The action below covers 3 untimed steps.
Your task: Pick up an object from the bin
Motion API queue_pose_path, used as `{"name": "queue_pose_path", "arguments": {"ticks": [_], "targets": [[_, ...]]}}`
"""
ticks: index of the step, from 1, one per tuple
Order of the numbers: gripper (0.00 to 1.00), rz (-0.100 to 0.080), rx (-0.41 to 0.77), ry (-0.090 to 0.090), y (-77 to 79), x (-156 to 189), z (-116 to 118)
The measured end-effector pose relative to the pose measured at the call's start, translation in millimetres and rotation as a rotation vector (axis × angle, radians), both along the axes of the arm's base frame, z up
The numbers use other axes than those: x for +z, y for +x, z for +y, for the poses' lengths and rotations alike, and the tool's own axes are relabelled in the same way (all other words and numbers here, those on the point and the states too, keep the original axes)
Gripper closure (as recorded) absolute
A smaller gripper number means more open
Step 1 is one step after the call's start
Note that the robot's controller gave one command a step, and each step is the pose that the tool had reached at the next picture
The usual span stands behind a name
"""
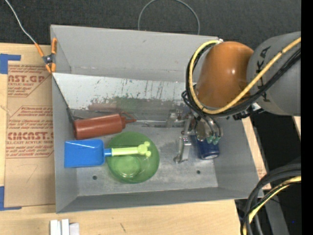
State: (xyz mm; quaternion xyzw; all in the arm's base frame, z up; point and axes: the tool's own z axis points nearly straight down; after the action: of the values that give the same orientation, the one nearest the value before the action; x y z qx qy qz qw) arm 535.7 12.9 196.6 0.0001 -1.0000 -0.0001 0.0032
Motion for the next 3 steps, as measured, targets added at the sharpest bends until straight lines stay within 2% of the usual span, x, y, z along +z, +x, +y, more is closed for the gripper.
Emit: {"name": "queue_pose_path", "arguments": {"ticks": [1,2,3], "targets": [[0.00,-0.008,0.000,0.000,1.5,4.8,0.0],[0.00,-0.006,-0.096,0.002,40.2,-68.5,46.3],[0.00,-0.004,-0.167,0.000,-10.3,-68.7,62.5]]}}
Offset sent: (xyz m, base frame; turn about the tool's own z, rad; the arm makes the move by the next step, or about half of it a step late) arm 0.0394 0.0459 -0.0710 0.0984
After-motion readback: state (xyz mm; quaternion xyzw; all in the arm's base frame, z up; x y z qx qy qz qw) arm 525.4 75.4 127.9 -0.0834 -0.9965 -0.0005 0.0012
